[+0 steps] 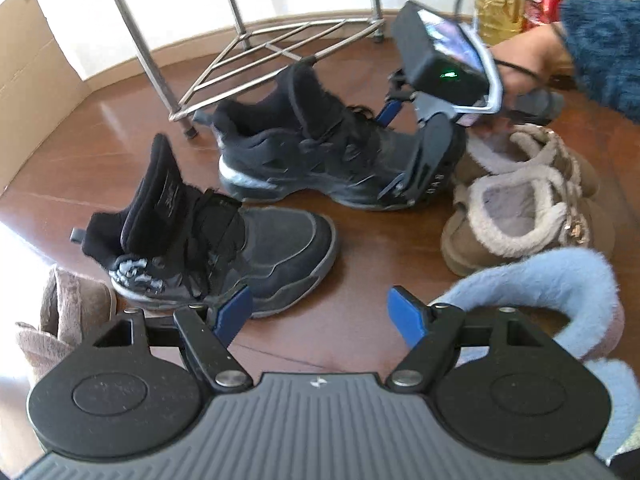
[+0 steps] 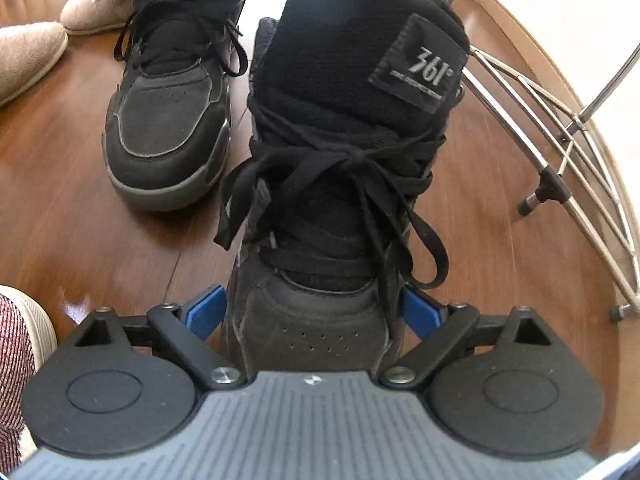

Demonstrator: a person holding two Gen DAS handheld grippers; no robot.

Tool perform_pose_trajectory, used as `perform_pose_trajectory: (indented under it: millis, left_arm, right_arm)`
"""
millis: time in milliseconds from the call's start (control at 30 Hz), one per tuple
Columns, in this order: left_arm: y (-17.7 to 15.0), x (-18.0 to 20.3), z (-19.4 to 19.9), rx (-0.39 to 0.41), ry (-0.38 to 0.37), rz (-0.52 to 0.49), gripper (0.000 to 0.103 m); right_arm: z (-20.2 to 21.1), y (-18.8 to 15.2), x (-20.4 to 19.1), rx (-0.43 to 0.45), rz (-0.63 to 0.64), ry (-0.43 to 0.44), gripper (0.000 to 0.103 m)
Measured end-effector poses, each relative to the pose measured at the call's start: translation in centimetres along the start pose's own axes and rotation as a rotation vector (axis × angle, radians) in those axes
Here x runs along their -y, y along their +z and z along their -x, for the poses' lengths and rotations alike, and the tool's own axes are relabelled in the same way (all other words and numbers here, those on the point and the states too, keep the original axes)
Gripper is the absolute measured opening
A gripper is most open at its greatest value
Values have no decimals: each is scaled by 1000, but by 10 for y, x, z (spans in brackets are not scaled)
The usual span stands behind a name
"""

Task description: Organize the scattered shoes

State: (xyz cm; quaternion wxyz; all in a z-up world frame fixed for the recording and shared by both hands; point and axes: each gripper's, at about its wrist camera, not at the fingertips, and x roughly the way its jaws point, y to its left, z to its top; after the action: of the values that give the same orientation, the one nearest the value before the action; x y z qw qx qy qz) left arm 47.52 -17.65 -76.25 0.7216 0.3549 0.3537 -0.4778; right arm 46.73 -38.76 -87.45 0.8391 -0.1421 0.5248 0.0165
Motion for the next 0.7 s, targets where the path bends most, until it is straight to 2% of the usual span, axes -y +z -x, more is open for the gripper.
perform_pose_trajectory:
  millis: [133,200,300,367,433,500,567,700]
  left_arm:
    - [-4,-11,-12,-28,30,35,77]
    - [-9,-19,-16,-40,56,48,77]
    - [-16,-30,-19,-56,78,73,77]
    - [-21,-38,-22,-69,90,91,77]
    - [-25,-43,-24,-78,103,101,77]
    - [-31,-53,-26,-85,116,110,77]
    - [-32,-63,-26,-81,137,114,77]
    - [-30,-96,-23,-50,190,164,77]
  right_arm:
    - [4,-3,-11,1,-12,-41,93]
    - [17,-8,-16,30,-37,-72,94]
    - [53,-21,-23,117,-136,-121,96]
    - [80,-30,-31,185,-181,-117,96]
    - [97,-28,-36,227,-196,-74,96]
    - [113,-21,-46,262,-187,14,96]
    - [121,-8,-60,266,-148,75,96]
    - [126,21,-81,261,-99,108,97]
